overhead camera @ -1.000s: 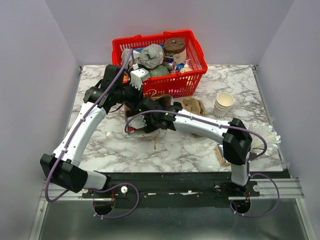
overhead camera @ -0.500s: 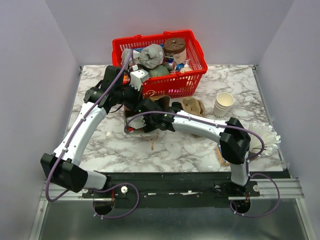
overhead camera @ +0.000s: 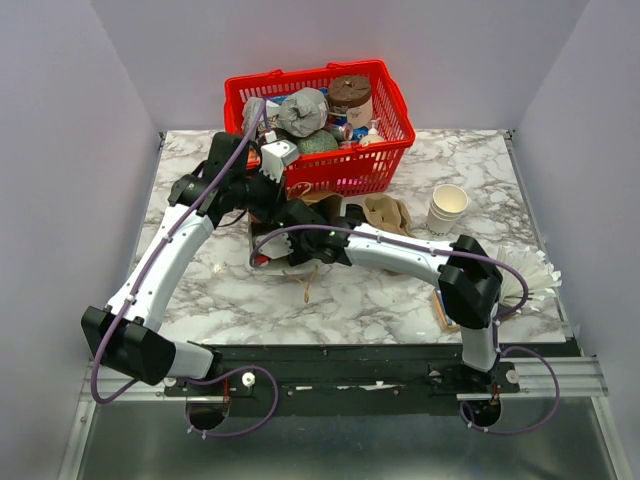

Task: Pack the takeout coffee

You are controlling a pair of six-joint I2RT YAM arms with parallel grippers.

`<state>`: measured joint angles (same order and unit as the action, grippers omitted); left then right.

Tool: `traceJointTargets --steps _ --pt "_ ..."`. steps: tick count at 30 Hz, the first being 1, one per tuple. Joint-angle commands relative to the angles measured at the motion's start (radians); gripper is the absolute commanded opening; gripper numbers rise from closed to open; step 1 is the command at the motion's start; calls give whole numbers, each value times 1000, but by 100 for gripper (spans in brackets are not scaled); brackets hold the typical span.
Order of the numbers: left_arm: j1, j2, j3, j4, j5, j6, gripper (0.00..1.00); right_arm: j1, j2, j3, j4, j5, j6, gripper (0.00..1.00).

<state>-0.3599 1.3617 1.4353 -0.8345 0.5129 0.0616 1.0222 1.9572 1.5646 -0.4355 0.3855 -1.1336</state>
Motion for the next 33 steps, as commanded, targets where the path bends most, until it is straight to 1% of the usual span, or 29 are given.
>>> traceJointTargets --steps 1,3,7,8,9,14,22,23,28,33 --pt "-50 4 -6 12 127 -59 0 -22 8 4 9 -7 40 63" --pt "-50 4 -6 12 121 -57 0 -24 -4 23 -37 -20 61 68" --pt "-50 7 -4 18 121 -54 0 -24 -37 49 -97 -46 90 83" --pt "-48 5 -4 20 121 -55 0 -22 -49 51 -120 -60 93 85" --pt "-48 7 -3 23 121 -55 0 -22 -55 49 -127 -65 101 99" --pt "-50 1 -1 26 119 -54 0 -24 -93 34 -147 -86 124 100" --pt "-44 -7 -12 21 119 -57 0 -22 -153 67 -216 -103 159 100" --pt "-44 -9 -15 20 122 -84 0 -24 -159 77 -236 -103 164 100" --pt "-39 -16 -33 18 134 -103 0 -20 -190 115 -334 -172 193 100" --pt "-33 -21 -38 -44 162 -94 0 -10 -196 210 -468 -272 234 100"
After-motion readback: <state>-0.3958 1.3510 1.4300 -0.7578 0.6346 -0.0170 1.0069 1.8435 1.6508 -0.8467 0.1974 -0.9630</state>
